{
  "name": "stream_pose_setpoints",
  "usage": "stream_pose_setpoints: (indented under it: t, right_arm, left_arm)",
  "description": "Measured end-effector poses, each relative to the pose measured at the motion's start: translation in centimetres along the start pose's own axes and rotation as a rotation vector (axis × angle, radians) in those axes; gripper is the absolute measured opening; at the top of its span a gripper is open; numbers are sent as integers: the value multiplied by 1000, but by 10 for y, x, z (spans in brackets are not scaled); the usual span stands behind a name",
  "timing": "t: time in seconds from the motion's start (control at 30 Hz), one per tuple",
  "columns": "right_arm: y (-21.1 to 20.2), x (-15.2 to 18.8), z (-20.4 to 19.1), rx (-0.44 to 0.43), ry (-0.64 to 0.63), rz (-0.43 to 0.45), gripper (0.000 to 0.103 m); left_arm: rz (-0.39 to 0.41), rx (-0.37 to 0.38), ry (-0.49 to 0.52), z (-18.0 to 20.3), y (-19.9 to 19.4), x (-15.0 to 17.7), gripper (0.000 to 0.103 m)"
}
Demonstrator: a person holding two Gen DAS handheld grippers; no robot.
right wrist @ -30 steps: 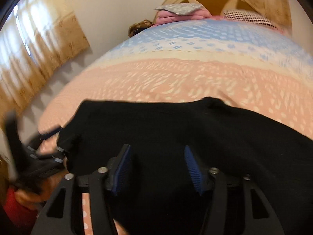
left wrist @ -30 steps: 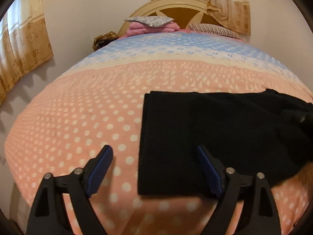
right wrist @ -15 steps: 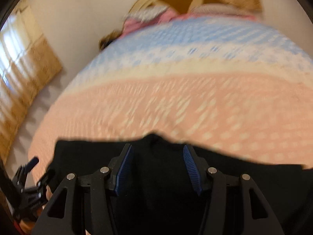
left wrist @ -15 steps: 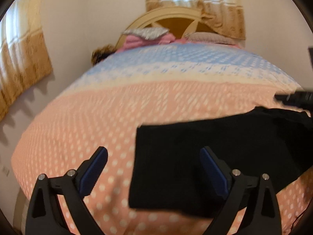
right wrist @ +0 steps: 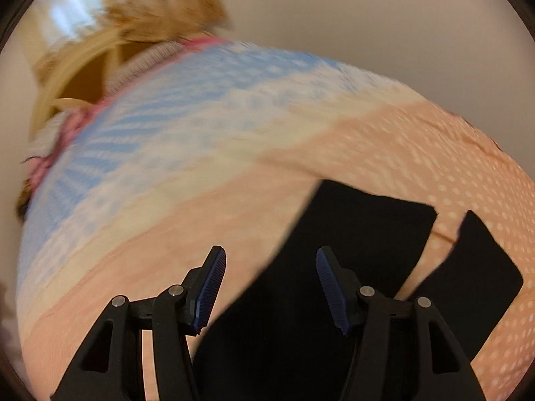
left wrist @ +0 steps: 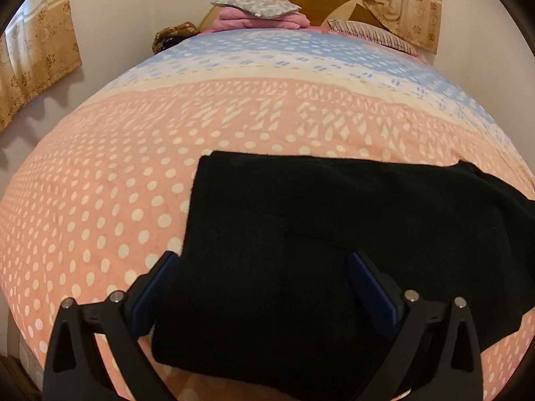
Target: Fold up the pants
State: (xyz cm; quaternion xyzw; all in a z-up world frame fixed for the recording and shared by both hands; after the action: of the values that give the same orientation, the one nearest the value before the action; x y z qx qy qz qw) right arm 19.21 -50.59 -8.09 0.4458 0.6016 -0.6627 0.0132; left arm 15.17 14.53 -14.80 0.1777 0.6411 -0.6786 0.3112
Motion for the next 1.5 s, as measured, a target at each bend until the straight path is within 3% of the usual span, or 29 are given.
stream_pose_setpoints:
  t: [0.13, 0.23, 0.3, 0.33, 0.47, 0.57, 0.7, 0.8, 1.0, 1.07, 1.13, 1.23, 1.3, 1.37, 1.4, 1.5]
  right_arm:
    - [44, 7, 4, -5, -25, -134, 58]
    - [55, 5, 3, 55, -60, -135, 57]
    - [54, 9, 13, 99, -50, -132, 31]
    - [53, 12, 18, 119, -48, -130, 11]
    - [31, 9, 34, -37, 38, -75, 6]
    - [-23, 6, 49, -238, 98, 102, 6]
    - [-97, 32, 103, -362, 234, 268, 6]
    - [-117, 69, 149, -362, 311, 307, 6]
    - [-90, 154, 228, -250, 463, 175, 6]
    - [-89, 173, 250, -158, 508, 142, 6]
    - [-97, 172, 262, -107, 526, 154, 7]
    - [-113, 139, 256, -80, 408, 236, 7]
    - [-115, 104, 234, -90, 263, 253, 15]
    - [-104, 75, 212, -129, 153, 236, 64]
    - [-100, 66, 203, -130, 122, 236, 70]
    - [-84, 48, 183, -135, 38, 221, 71]
  left_arm:
    - [3, -5, 1, 0, 3, -2, 103]
    - [9, -10, 0, 1, 3, -3, 103]
    - [8, -10, 0, 2, 4, -4, 103]
    - [8, -10, 0, 2, 4, -4, 103]
    - [8, -10, 0, 2, 4, -4, 103]
    - [8, -11, 0, 2, 4, -4, 103]
    - [8, -14, 0, 2, 5, -5, 103]
    - [6, -15, -1, 2, 5, -5, 103]
    - [4, -19, 0, 2, 6, -6, 103]
    - [4, -23, 1, 3, 8, -7, 103]
    - [4, -25, 1, 3, 9, -8, 103]
    - [6, -30, 0, 2, 9, -8, 103]
    - [10, -35, -1, 2, 9, -8, 103]
    - [11, -37, -2, 2, 9, -8, 103]
    - [11, -37, -5, 1, 9, -8, 103]
    - [12, -42, -9, 1, 9, -8, 103]
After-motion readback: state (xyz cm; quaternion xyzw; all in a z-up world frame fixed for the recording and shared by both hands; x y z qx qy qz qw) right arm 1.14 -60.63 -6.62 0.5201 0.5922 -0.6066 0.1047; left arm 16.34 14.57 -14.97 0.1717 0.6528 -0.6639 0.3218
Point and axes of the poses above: each gripper's, at about its wrist camera, not at the fingertips, and y roughly the way its jaws point, z to its right, x to its underside, the point moved 9 cm from there along y, roughly the way its jaws point, and after that the axes turned 10 degrees about -y, right-handed, at the moved point
